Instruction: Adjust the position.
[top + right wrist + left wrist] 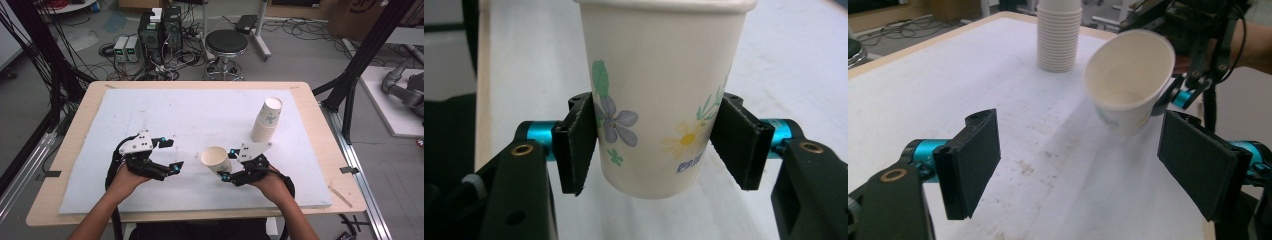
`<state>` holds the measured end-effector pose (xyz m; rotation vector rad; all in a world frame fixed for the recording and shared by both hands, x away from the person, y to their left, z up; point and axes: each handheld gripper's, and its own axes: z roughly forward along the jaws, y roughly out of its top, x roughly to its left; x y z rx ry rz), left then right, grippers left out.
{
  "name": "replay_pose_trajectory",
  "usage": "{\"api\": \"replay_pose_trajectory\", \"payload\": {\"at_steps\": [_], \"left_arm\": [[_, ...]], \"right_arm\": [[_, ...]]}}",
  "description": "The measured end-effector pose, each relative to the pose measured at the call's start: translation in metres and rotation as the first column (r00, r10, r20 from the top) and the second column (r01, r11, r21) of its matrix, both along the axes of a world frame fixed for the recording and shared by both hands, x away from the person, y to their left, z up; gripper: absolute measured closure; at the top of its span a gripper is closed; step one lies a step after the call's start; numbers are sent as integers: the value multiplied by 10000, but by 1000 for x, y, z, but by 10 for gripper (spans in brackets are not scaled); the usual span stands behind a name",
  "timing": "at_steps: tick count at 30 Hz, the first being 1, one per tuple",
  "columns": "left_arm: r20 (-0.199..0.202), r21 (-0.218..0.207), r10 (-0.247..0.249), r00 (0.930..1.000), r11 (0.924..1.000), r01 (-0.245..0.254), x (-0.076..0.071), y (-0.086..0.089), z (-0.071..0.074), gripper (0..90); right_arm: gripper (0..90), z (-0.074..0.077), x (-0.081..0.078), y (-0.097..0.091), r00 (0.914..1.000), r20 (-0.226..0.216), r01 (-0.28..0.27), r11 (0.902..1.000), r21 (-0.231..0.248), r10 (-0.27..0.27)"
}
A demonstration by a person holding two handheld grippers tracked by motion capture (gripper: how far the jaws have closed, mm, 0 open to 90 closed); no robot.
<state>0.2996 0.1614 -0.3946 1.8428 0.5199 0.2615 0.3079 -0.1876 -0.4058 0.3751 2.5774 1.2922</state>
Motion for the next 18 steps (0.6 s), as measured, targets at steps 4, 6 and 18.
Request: {"api": "replay_pose_trajectory", "payload": {"at_steps": [4, 6, 18], "left_arm": [[-201, -91, 386, 9991, 9992, -388, 0, 5, -14, 174], [-225, -178, 503, 9985, 9986, -507, 1, 6, -19, 174], [177, -395, 1538, 9879, 9874, -1530, 0, 16, -40, 182]], "right_arm": [[374, -5, -2, -14, 9984, 50, 558, 9943, 906, -565], [373, -7, -2, -18, 9967, 44, 801, 9896, 1196, -812], [371, -13, 2, -30, 9836, 278, 1686, 9638, 2066, -1780]]}}
